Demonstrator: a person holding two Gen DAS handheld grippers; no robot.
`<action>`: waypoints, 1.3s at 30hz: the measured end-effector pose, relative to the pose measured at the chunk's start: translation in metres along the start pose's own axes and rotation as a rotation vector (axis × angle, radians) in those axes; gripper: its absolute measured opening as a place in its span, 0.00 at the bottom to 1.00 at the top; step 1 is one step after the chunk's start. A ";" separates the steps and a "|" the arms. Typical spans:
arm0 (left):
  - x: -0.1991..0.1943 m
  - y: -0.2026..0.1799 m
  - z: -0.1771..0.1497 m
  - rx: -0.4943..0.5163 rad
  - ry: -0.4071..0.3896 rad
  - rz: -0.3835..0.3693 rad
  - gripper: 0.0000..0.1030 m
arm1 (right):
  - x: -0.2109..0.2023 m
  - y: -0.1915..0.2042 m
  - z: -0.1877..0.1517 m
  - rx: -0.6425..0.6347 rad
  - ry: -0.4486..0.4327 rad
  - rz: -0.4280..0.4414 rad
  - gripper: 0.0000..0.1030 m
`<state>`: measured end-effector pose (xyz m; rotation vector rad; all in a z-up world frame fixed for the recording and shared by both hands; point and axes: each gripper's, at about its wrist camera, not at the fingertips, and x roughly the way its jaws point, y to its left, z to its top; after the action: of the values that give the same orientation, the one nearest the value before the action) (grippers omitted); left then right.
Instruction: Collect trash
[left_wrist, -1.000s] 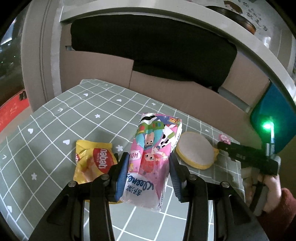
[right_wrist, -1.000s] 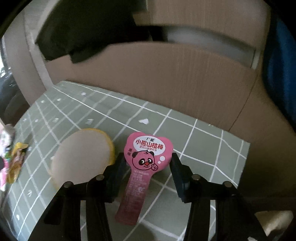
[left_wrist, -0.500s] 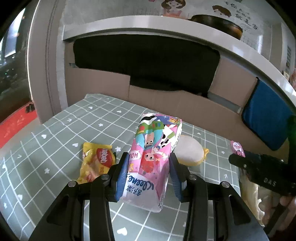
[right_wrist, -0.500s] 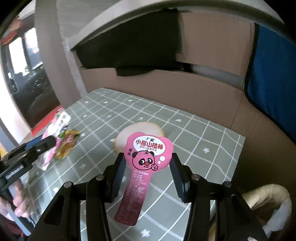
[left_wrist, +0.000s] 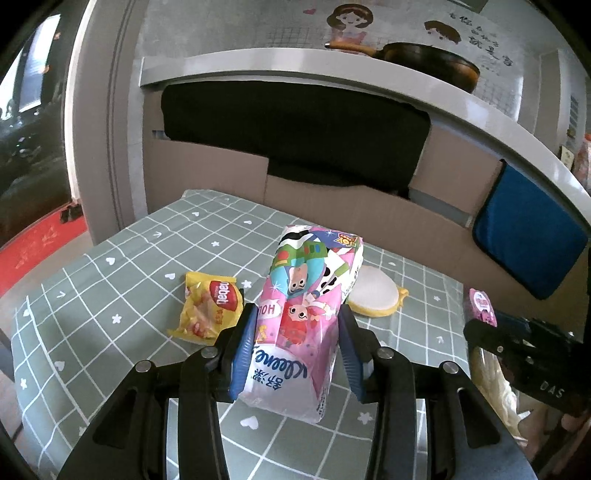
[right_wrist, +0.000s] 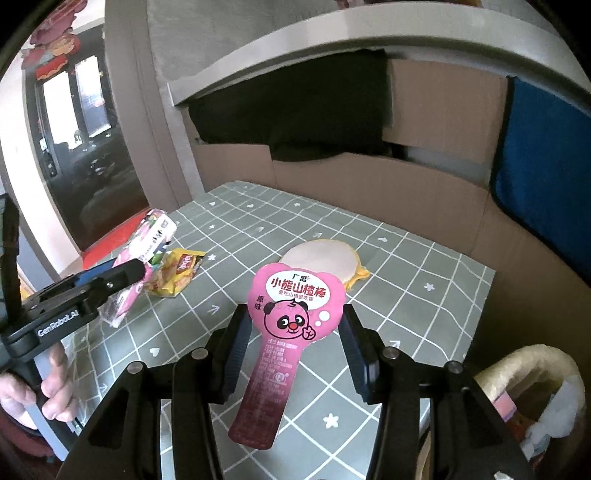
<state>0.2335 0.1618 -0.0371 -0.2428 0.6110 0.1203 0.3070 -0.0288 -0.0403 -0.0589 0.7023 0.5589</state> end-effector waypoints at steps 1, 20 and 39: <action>-0.003 -0.003 0.000 0.006 -0.006 -0.001 0.42 | -0.005 0.000 -0.002 0.004 -0.009 0.001 0.44; -0.036 -0.130 -0.020 0.147 -0.022 -0.225 0.42 | -0.126 -0.058 -0.050 0.074 -0.181 -0.143 0.44; 0.020 -0.243 -0.062 0.268 0.131 -0.405 0.42 | -0.150 -0.175 -0.116 0.323 -0.166 -0.323 0.44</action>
<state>0.2596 -0.0885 -0.0517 -0.1111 0.6890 -0.3690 0.2333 -0.2753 -0.0587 0.1719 0.5981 0.1345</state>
